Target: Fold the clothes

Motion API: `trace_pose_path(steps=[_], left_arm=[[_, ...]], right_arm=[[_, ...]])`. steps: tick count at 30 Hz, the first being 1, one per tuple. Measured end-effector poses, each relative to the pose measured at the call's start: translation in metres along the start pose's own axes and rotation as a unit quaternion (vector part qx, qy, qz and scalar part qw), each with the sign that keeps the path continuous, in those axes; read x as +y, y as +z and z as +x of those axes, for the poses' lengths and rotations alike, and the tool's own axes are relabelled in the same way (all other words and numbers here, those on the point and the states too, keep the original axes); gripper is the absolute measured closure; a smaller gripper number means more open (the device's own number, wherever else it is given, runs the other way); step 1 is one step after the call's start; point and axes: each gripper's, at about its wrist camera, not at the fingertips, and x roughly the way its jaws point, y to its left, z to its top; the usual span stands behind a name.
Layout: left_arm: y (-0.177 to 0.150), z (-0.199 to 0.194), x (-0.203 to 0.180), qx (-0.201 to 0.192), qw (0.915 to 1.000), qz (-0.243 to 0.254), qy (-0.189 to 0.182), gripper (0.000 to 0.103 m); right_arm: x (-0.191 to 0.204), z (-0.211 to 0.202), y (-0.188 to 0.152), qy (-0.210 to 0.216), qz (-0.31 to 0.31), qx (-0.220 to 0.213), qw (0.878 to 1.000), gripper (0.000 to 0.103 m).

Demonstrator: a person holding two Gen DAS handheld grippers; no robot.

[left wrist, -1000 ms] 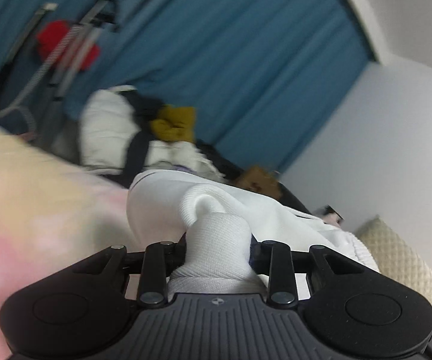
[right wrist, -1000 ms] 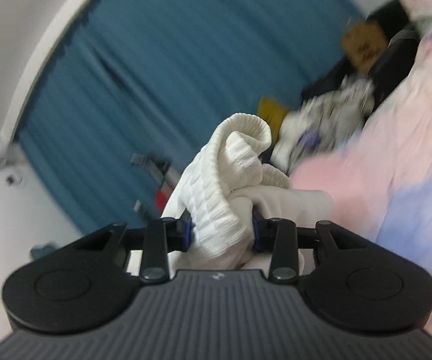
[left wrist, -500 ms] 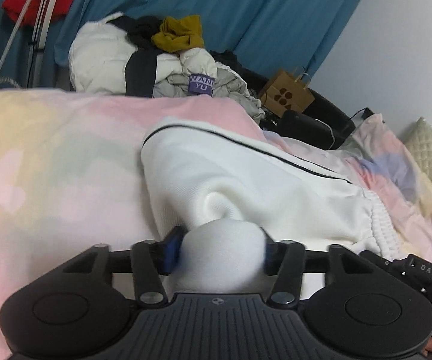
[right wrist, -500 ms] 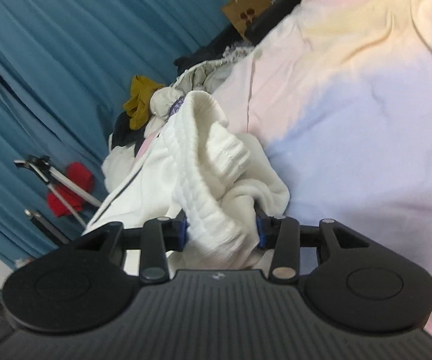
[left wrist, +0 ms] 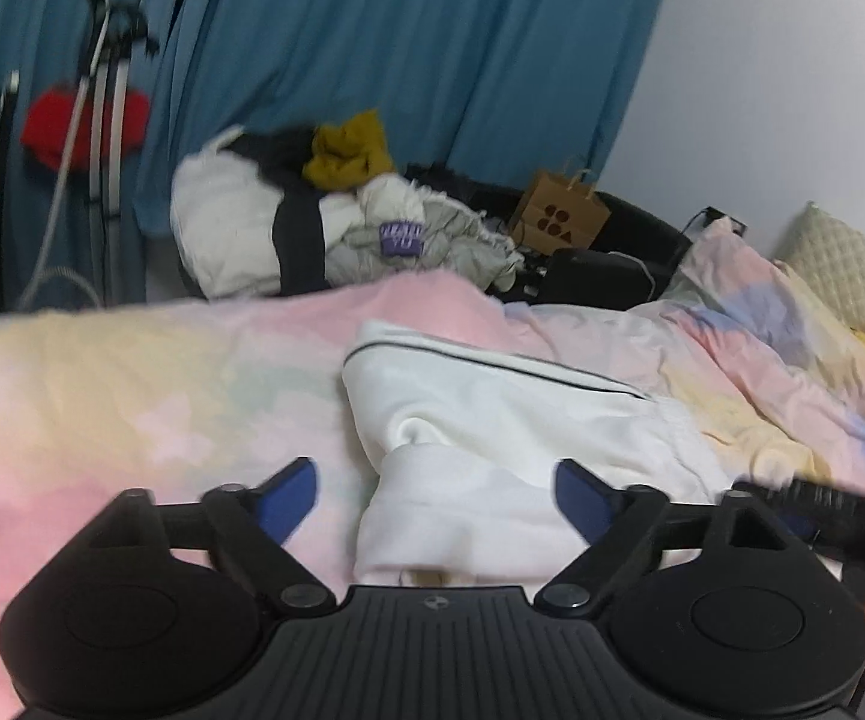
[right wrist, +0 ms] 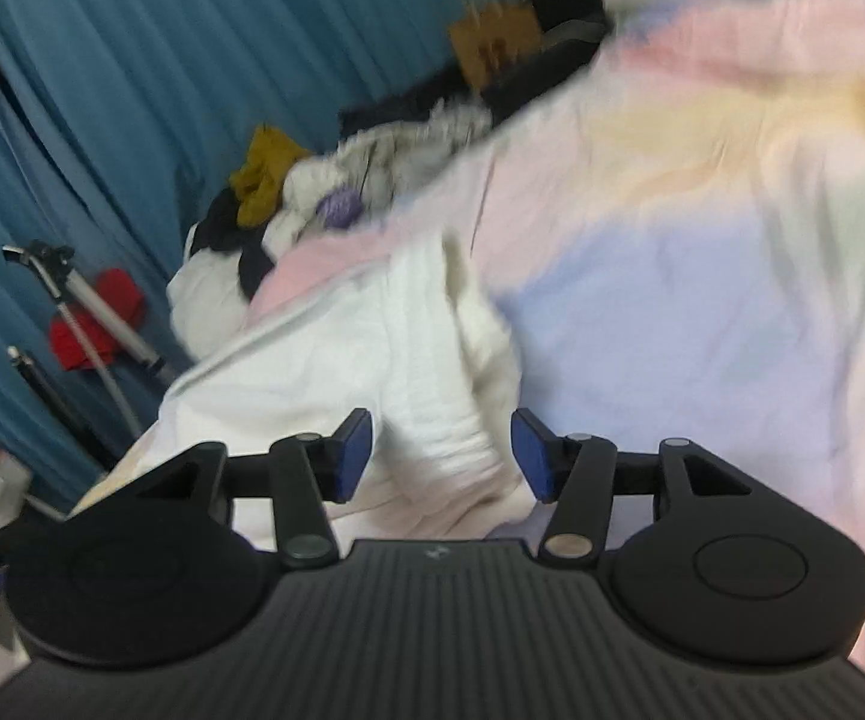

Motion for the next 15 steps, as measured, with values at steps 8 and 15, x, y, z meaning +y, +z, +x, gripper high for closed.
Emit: trace_pose_path(steps=[8, 15], left_arm=[[-0.019, -0.116, -0.024, -0.035, 0.9981, 0.051, 0.009, 0.001], [-0.05, -0.181, -0.036, -0.062, 0.9949, 0.074, 0.028, 0.0]], right_arm=[[0.036, -0.098, -0.006, 0.004, -0.056, -0.064, 0.996, 0.046], [0.076, -0.15, -0.034, 0.014, -0.135, -0.091, 0.987, 0.046]])
